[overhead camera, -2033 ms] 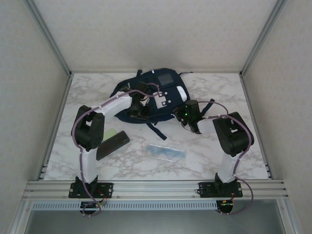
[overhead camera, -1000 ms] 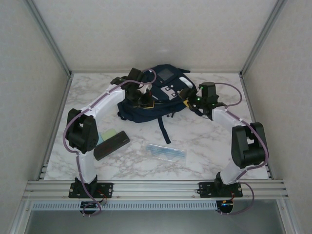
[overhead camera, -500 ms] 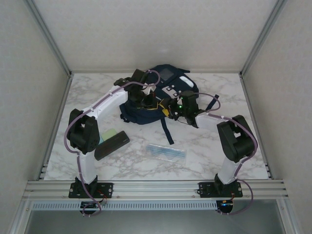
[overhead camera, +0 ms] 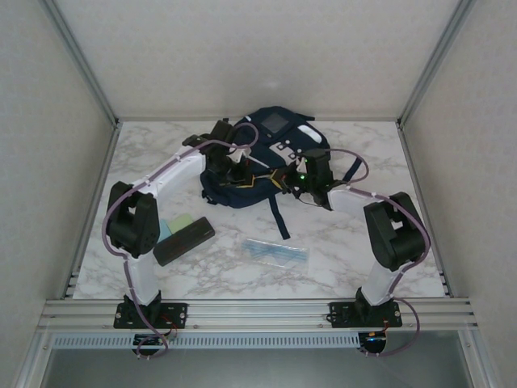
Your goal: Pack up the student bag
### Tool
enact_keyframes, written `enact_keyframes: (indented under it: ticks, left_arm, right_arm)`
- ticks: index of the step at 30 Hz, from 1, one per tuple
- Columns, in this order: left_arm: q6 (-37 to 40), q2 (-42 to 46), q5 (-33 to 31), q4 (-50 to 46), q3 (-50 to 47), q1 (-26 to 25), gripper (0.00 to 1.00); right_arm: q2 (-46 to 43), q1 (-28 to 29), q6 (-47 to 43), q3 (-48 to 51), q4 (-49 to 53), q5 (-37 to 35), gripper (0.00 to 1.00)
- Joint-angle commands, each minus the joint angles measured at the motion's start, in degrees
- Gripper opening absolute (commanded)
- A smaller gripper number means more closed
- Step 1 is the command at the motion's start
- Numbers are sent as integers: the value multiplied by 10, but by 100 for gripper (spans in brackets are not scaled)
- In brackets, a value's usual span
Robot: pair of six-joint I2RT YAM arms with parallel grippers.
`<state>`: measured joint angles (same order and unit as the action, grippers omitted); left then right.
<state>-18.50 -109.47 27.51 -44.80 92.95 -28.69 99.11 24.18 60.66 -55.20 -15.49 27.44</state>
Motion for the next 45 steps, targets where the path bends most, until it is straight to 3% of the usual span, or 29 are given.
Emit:
enact_keyframes:
  ticks: [1,6,10,20,21,24,28,30,37,45]
  left_arm:
    - [31,30,-121,-27,-12,52,0]
    - [27,26,-157,-21,-32,82,0]
    - [23,44,-117,-4,-44,78,0]
    - [1,62,-24,21,-42,-17,0]
    - [-6,59,-17,29,-40,-26,0]
    - [-30,48,1,56,-25,-49,0]
    - [-44,19,5,78,17,-65,0]
    - [-49,3,9,82,44,-69,0]
    - [-42,-45,25,67,118,-90,0]
    - [-23,-45,28,46,118,-125,0]
  right_arm:
    - [-40,-60,-113,12,114,-34,0]
    - [-62,-102,-215,-4,223,-61,0]
    - [-65,-144,-260,-23,261,-104,0]
    - [54,-212,-256,-186,274,-103,0]
    - [62,-212,-251,-202,285,-96,3]
    - [56,-212,-227,-223,292,-56,33]
    - [-15,-212,-218,-179,314,-35,71]
    - [-57,-211,-224,-150,337,-30,82]
    - [-186,-188,-153,-26,339,18,87]
    - [-173,-112,1,40,175,32,85]
